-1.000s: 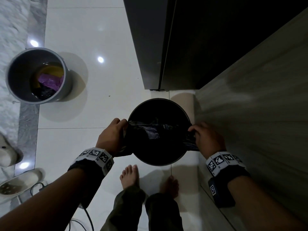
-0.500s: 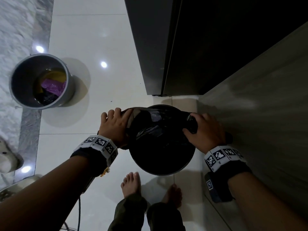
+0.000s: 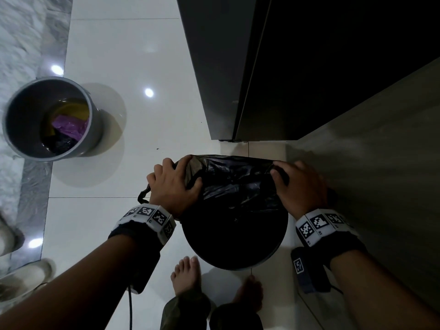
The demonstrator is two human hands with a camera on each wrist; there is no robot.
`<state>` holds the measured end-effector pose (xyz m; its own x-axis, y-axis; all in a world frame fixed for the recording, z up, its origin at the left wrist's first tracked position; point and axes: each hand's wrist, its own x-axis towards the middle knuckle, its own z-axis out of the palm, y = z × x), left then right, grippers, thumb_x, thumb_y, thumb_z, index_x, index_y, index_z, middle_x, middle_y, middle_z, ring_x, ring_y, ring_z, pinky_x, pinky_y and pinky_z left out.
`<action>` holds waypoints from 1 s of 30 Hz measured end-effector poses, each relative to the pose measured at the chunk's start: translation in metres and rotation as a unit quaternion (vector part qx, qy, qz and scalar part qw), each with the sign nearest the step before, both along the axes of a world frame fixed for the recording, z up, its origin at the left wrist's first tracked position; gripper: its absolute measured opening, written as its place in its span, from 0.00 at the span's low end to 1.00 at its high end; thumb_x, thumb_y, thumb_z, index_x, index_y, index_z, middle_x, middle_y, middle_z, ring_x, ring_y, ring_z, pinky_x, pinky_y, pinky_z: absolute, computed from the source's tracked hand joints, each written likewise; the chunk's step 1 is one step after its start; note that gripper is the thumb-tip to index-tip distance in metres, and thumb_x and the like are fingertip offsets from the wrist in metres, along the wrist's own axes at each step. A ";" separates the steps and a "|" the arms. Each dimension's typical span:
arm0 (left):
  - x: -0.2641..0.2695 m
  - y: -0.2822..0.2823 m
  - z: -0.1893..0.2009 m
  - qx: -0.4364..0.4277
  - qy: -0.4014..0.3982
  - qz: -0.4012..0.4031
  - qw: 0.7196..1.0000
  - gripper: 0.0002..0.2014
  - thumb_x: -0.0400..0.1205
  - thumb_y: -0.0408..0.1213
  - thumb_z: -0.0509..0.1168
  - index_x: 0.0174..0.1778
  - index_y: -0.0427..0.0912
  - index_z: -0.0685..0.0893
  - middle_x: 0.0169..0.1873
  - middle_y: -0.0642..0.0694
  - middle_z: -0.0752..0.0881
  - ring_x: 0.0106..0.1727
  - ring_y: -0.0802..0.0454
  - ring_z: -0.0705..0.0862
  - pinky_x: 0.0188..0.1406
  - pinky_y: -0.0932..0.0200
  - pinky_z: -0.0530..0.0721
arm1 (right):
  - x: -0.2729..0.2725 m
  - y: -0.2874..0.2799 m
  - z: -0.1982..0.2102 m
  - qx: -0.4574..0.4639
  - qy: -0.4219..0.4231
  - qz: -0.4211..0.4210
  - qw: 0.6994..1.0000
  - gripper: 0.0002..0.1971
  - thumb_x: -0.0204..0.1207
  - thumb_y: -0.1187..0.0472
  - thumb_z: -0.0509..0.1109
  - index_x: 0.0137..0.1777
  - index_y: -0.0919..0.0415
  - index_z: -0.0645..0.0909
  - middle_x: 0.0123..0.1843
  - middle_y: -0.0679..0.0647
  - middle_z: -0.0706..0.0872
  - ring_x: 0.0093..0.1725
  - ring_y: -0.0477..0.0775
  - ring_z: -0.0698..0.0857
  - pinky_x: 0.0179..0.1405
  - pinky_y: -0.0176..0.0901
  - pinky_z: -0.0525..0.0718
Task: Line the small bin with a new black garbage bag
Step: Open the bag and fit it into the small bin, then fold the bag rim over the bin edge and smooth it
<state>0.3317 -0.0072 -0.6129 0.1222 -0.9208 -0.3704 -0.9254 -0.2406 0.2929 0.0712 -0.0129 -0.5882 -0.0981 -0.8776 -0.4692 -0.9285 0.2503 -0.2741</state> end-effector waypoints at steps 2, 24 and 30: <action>0.003 -0.002 -0.001 -0.005 -0.007 -0.023 1.000 0.32 0.70 0.62 0.58 0.72 0.61 0.69 0.52 0.42 0.74 0.56 0.39 0.72 0.61 0.42 0.66 | -0.001 -0.002 -0.002 -0.002 -0.005 -0.012 1.000 0.20 0.81 0.44 0.56 0.70 0.44 0.76 0.63 0.58 0.81 0.65 0.63 0.77 0.67 0.58 0.69; 0.009 -0.022 -0.016 0.091 -0.013 -0.036 0.995 0.39 0.59 0.74 0.49 0.66 0.66 0.76 0.45 0.49 0.70 0.59 0.43 0.72 0.61 0.47 0.64 | -0.007 -0.018 -0.029 0.103 -0.075 -0.081 0.988 0.32 0.64 0.19 0.46 0.28 0.37 0.85 0.41 0.53 0.86 0.46 0.60 0.84 0.49 0.51 0.82; 0.008 -0.021 -0.018 0.168 0.007 -0.015 0.986 0.37 0.61 0.74 0.48 0.62 0.63 0.82 0.46 0.48 0.74 0.64 0.42 0.73 0.63 0.47 0.62 | -0.014 -0.013 -0.034 0.160 -0.105 -0.120 0.974 0.43 0.68 0.21 0.48 0.20 0.62 0.76 0.27 0.56 0.84 0.34 0.58 0.85 0.39 0.48 0.80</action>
